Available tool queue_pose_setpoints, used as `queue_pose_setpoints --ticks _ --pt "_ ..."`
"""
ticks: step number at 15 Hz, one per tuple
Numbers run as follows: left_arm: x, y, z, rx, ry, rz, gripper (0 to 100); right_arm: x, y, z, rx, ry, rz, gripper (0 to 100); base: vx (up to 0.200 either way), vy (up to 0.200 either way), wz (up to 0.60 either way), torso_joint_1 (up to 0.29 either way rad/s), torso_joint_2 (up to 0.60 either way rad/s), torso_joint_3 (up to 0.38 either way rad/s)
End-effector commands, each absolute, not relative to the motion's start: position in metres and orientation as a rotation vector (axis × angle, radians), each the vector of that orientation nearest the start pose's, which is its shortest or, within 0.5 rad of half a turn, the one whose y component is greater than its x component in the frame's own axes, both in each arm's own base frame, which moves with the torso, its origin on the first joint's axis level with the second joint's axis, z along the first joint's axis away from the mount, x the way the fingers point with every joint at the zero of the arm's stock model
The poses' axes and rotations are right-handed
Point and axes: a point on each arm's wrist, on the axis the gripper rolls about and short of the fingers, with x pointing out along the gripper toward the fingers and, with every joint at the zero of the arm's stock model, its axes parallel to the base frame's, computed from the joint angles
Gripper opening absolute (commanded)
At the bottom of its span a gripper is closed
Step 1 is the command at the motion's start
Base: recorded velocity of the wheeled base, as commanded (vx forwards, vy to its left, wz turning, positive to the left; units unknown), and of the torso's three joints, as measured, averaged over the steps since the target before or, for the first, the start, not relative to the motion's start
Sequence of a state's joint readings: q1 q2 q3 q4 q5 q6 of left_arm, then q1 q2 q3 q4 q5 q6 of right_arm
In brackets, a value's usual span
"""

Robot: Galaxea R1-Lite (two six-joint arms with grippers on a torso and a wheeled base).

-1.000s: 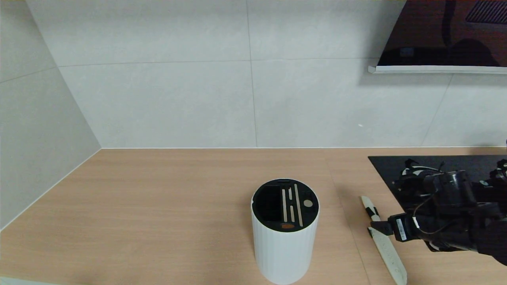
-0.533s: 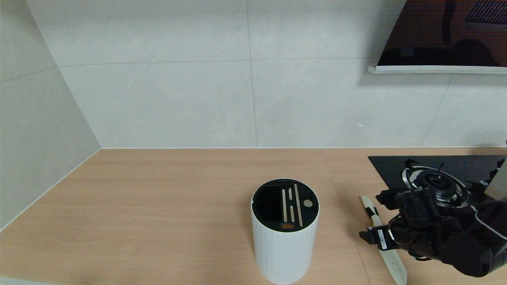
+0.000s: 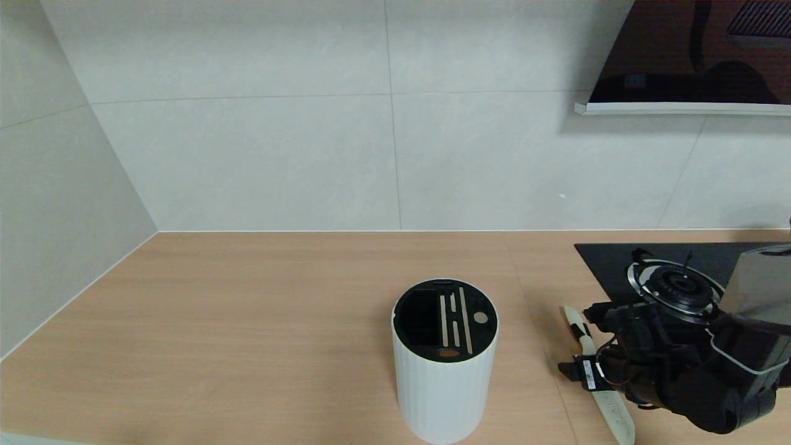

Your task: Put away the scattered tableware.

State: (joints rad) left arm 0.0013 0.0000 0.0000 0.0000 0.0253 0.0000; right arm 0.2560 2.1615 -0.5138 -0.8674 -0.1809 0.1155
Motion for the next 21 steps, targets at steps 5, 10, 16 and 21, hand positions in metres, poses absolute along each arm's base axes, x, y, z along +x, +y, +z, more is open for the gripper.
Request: queue_pose_setpoints --ticks 5,10,16,21 --pt "-0.0228 0.0006 0.0755 0.000 0.000 0.028 100 0.3027 0.0681 -0.0049 -0.015 0.752 -0.009 100 0.000 0.000 0.00 0.000 0.00 0.000" --pt "-0.0228 0.0006 0.0755 0.000 0.000 0.028 100 0.3037 0.0669 -0.0073 -0.012 0.758 -0.017 100 0.000 0.000 0.00 0.000 0.00 0.000" --pt "-0.0228 0.0006 0.0755 0.000 0.000 0.028 100 0.3020 0.0665 -0.0111 -0.020 0.775 -0.015 0 0.000 0.000 0.00 0.000 0.00 0.000" --pt "-0.0228 0.0006 0.0755 -0.002 0.000 0.028 100 0.3018 0.0664 -0.0061 -0.018 0.759 -0.018 0 0.000 0.000 0.00 0.000 0.00 0.000"
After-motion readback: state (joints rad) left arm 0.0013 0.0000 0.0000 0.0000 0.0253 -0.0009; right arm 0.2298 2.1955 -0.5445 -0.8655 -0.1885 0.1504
